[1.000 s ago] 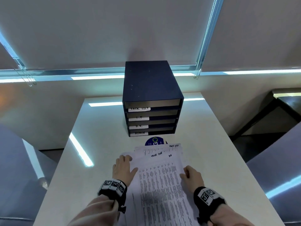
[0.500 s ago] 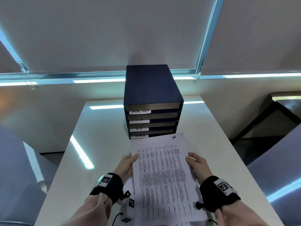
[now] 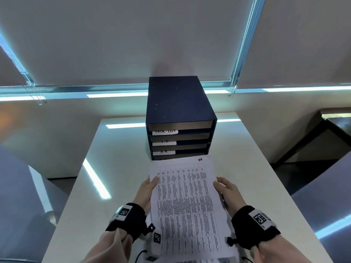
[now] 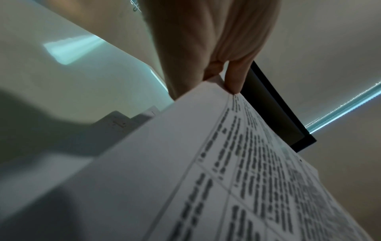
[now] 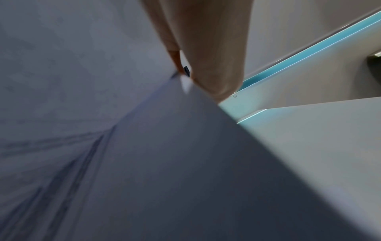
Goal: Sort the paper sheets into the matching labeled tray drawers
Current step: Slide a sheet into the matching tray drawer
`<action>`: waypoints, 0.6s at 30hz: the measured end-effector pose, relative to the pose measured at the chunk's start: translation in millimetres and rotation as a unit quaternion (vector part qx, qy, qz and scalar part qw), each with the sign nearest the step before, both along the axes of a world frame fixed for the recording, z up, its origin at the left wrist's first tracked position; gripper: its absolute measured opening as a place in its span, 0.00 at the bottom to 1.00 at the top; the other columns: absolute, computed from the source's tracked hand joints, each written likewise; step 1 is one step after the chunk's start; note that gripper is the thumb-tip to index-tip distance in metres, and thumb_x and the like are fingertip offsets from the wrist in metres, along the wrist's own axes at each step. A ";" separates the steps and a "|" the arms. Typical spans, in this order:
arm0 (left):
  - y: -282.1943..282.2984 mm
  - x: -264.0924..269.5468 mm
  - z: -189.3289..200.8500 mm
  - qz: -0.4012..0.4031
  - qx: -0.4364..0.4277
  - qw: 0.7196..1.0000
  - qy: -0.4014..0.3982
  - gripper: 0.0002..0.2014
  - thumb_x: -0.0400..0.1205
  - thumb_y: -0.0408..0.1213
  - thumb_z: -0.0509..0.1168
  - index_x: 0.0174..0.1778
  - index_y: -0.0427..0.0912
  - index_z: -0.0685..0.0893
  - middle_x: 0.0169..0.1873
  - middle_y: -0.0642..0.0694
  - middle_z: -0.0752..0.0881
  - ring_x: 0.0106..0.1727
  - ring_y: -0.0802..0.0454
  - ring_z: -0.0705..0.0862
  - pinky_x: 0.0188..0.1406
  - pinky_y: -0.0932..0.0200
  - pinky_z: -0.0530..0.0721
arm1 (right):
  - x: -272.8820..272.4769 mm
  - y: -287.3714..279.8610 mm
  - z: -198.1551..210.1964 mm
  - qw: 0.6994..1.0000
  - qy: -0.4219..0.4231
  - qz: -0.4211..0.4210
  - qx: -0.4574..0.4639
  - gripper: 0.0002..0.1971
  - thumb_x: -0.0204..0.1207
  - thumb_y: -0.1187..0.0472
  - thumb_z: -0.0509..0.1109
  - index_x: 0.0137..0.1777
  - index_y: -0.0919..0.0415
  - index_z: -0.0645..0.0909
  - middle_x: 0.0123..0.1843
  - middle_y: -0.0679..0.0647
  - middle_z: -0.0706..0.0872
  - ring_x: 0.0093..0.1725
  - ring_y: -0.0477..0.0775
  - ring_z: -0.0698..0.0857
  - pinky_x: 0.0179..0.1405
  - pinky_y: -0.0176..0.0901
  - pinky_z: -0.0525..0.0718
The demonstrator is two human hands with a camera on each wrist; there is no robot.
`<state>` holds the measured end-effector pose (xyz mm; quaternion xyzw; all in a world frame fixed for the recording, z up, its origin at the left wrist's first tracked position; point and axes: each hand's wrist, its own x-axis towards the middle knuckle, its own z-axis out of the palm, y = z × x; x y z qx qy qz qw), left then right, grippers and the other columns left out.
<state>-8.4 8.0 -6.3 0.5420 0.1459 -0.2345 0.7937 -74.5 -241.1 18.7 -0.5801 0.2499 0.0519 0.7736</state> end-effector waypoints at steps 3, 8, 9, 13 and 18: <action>-4.5 14.7 -0.6 0.017 0.050 0.999 0.009 0.24 0.87 0.33 0.56 0.79 0.31 0.61 0.67 0.33 0.79 0.68 0.38 0.79 0.68 0.44 0.77 | 1.0 -7.3 -26.7 0.998 0.051 0.041 0.012 0.16 0.83 0.72 0.60 0.70 0.68 0.71 0.60 0.63 0.86 0.52 0.54 0.88 0.51 0.42 0.85; -17.9 50.2 9.2 -0.007 0.107 0.994 0.035 0.18 0.86 0.26 0.57 0.72 0.27 0.68 0.50 0.37 0.83 0.42 0.42 0.83 0.46 0.49 0.81 | 19.5 -13.7 -66.9 0.994 0.106 0.029 -0.014 0.29 0.79 0.74 0.65 0.79 0.68 0.63 0.77 0.65 0.73 0.77 0.63 0.72 0.79 0.58 0.67; -19.2 59.3 8.3 -0.007 0.128 0.991 0.038 0.20 0.85 0.26 0.57 0.73 0.25 0.67 0.50 0.37 0.82 0.41 0.42 0.82 0.47 0.48 0.80 | 26.8 -15.5 -68.8 0.993 0.111 0.032 -0.019 0.29 0.78 0.74 0.65 0.79 0.69 0.63 0.78 0.66 0.72 0.75 0.63 0.74 0.79 0.56 0.67; -18.8 92.6 -3.1 -0.017 0.176 0.982 0.069 0.18 0.85 0.28 0.58 0.70 0.23 0.72 0.61 0.29 0.82 0.57 0.34 0.84 0.64 0.38 0.79 | 66.8 -18.5 -63.4 0.991 0.120 0.044 -0.051 0.25 0.79 0.78 0.61 0.77 0.72 0.67 0.74 0.65 0.76 0.69 0.62 0.78 0.68 0.48 0.75; -8.8 94.5 -8.4 -0.039 0.130 0.987 0.085 0.19 0.85 0.31 0.60 0.70 0.24 0.73 0.62 0.27 0.82 0.62 0.32 0.82 0.66 0.38 0.79 | 131.0 -24.3 -56.0 0.983 0.124 0.060 -0.118 0.22 0.79 0.77 0.62 0.74 0.73 0.69 0.64 0.75 0.81 0.68 0.79 0.76 0.65 0.59 0.78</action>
